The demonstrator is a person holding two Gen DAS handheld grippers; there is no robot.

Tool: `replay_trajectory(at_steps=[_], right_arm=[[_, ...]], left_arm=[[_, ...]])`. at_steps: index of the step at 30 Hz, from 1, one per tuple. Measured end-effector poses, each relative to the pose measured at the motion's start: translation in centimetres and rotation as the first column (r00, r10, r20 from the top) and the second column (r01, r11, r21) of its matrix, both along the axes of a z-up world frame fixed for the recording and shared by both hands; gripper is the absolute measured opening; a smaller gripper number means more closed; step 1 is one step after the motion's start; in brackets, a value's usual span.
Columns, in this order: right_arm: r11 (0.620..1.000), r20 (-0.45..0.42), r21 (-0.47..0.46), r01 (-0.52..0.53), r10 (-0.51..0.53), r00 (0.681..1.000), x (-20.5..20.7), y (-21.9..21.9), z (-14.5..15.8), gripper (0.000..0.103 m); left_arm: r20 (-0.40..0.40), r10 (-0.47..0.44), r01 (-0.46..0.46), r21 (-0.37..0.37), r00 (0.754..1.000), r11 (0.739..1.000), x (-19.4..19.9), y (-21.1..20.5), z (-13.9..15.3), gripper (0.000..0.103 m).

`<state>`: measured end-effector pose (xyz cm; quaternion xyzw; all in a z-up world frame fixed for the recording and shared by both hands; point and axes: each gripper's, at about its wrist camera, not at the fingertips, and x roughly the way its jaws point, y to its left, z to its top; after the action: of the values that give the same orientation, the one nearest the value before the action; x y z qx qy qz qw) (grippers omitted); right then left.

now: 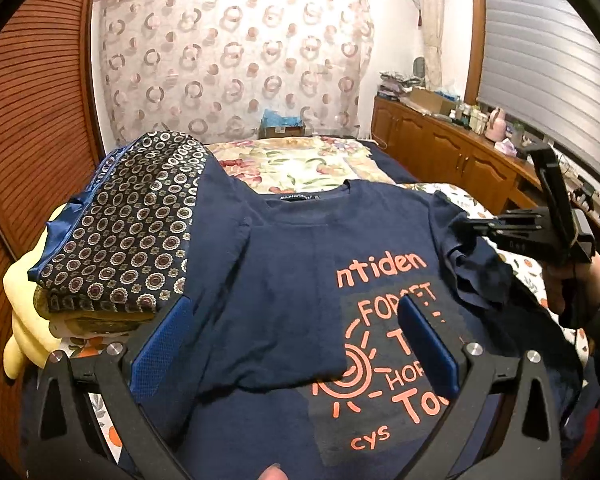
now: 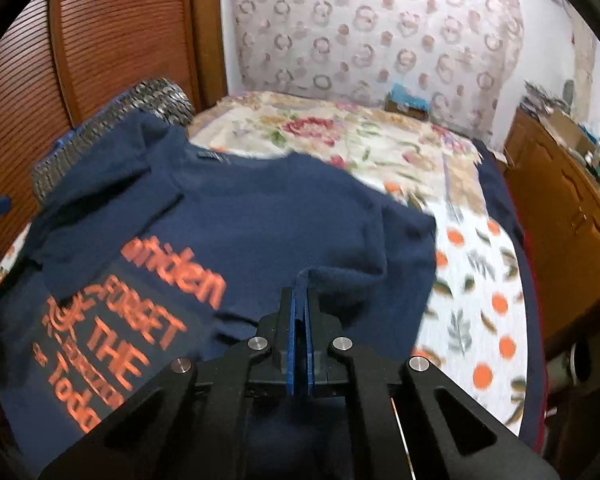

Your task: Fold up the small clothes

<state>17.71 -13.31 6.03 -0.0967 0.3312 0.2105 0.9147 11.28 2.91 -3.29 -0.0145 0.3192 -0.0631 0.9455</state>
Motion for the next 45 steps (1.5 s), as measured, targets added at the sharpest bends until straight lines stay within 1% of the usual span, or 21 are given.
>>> replay_trajectory(at_steps=[4,7,9,10,11,13,17,20,22,24,26,30,33,37,41,45], right_arm=[[0.999,0.034,0.004,-0.032,0.032,0.999,0.6,1.7,1.6,0.003],[0.997,0.042,0.047,-0.063,0.061,0.997,1.3,2.5,2.6,0.004],[0.998,0.043,0.041,-0.048,0.047,0.998,2.0,3.0,3.0,0.019],[0.999,0.044,0.036,-0.034,0.033,0.998,2.3,3.0,3.0,0.033],[0.998,0.045,0.044,-0.034,0.032,0.998,2.4,2.9,3.1,0.041],[0.997,0.048,0.064,-0.04,0.037,0.998,2.3,2.4,3.1,0.042],[0.998,0.05,0.065,-0.026,0.023,0.999,1.2,0.9,2.4,0.043],[0.997,0.036,0.066,-0.028,0.026,0.999,0.0,-0.1,1.6,0.043],[0.996,0.011,0.079,-0.029,0.029,1.0,-0.6,-1.1,0.8,0.043],[0.997,-0.011,0.079,-0.022,0.023,1.0,-0.9,-1.7,-0.1,0.045],[0.998,-0.027,0.069,-0.009,0.011,1.0,-0.7,-2.0,-1.1,0.048],[0.998,-0.079,0.068,0.013,-0.008,0.997,0.3,-2.4,-3.0,0.049],[0.998,-0.102,0.045,0.035,-0.03,0.994,1.2,-2.1,-3.9,0.049],[0.998,-0.099,0.023,0.059,-0.056,0.993,2.3,-1.8,-3.9,0.049],[0.998,-0.059,-0.042,0.054,-0.057,0.997,1.7,-0.7,-4.0,0.05],[0.998,-0.06,-0.025,0.054,-0.056,0.997,1.6,-0.8,-4.2,0.05]], left_arm=[[0.017,-0.006,0.006,-0.017,1.0,1.0,-0.3,0.4,0.4,0.103],[0.033,0.002,-0.002,-0.004,0.999,1.0,-0.6,0.5,0.6,0.103],[0.033,0.006,-0.006,-0.002,0.999,1.0,-0.5,0.6,0.6,0.103],[0.03,0.007,-0.007,-0.002,1.0,1.0,-0.5,0.7,0.5,0.103],[0.026,0.009,-0.009,-0.002,1.0,1.0,-0.3,0.8,0.4,0.103],[0.021,0.009,-0.009,0.001,1.0,1.0,-0.1,0.9,0.3,0.103],[0.012,0.013,-0.013,0.004,1.0,1.0,0.1,1.2,0.0,0.103],[0.007,0.016,-0.016,0.003,1.0,1.0,0.4,1.4,-0.1,0.103],[0.006,0.018,-0.018,0.005,1.0,1.0,0.6,1.4,-0.1,0.103],[0.006,0.021,-0.021,0.012,1.0,1.0,0.9,1.5,-0.1,0.103],[0.006,0.023,-0.023,0.021,1.0,1.0,1.4,1.6,0.1,0.103],[0.003,0.019,-0.019,0.042,1.0,0.999,2.3,1.9,0.3,0.103],[-0.006,0.024,-0.023,0.072,1.0,0.997,3.2,2.1,0.3,0.103],[-0.018,0.019,-0.017,0.084,1.0,0.996,4.8,2.5,0.5,0.103],[-0.023,0.017,-0.014,0.114,1.0,0.993,6.0,2.4,0.7,0.103],[-0.039,0.002,0.002,0.119,0.999,0.993,7.4,2.4,0.5,0.102]])
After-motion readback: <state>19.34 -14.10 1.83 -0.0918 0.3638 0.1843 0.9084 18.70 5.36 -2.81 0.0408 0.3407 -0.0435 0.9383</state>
